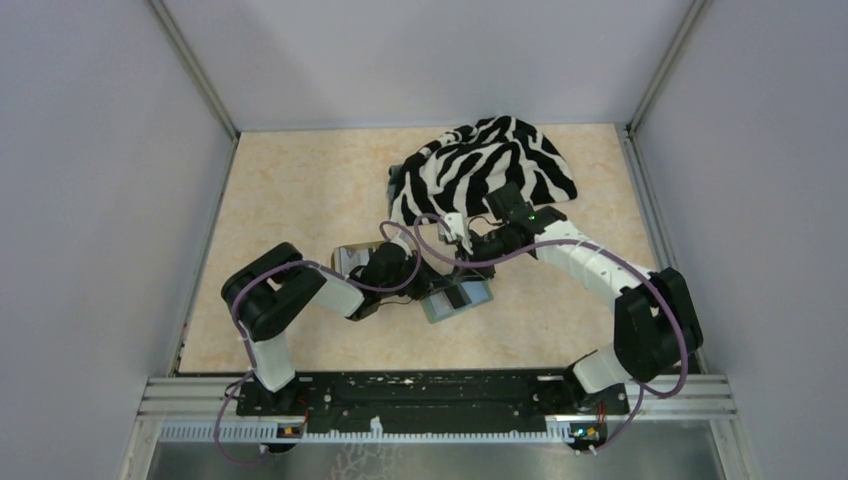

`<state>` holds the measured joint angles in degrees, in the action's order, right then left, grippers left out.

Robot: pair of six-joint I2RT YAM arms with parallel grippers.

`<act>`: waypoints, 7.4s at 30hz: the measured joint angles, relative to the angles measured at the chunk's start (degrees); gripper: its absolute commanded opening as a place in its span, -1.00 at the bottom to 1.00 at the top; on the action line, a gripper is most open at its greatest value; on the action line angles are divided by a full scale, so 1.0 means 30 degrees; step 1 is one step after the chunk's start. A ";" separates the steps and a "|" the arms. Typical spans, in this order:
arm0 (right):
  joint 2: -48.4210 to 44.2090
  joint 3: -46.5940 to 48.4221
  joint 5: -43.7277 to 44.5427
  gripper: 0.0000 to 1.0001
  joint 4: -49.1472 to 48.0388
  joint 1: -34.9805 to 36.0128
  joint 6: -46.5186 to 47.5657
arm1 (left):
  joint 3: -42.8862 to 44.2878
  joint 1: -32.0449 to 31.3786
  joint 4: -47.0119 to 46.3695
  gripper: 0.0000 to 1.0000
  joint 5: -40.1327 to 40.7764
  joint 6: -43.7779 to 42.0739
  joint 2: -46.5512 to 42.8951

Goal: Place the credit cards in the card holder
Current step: Insert the credit card into the card holder.

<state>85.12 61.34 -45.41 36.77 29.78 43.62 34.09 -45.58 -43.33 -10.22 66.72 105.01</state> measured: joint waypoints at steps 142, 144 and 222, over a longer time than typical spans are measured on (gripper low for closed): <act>0.3300 -0.2295 0.8094 -0.84 -0.4823 0.2572 -0.0984 | -0.2463 -0.0007 0.0437 -0.86 -0.1005 -0.3191 -0.2892; 0.3417 -0.2295 0.8524 -0.84 -0.4838 0.2572 -0.1093 | -0.2543 -0.0007 0.0364 -0.86 -0.0925 -0.3191 -0.2892; 0.5311 0.0597 0.8531 -0.46 -0.2135 -0.1494 -0.8102 | 0.2040 -0.1188 0.4313 -0.66 0.0532 -0.4189 -0.1078</act>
<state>101.06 63.13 -19.81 30.37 25.30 19.31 40.21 -49.15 -30.39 -8.62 54.15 101.78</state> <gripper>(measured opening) 0.275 0.163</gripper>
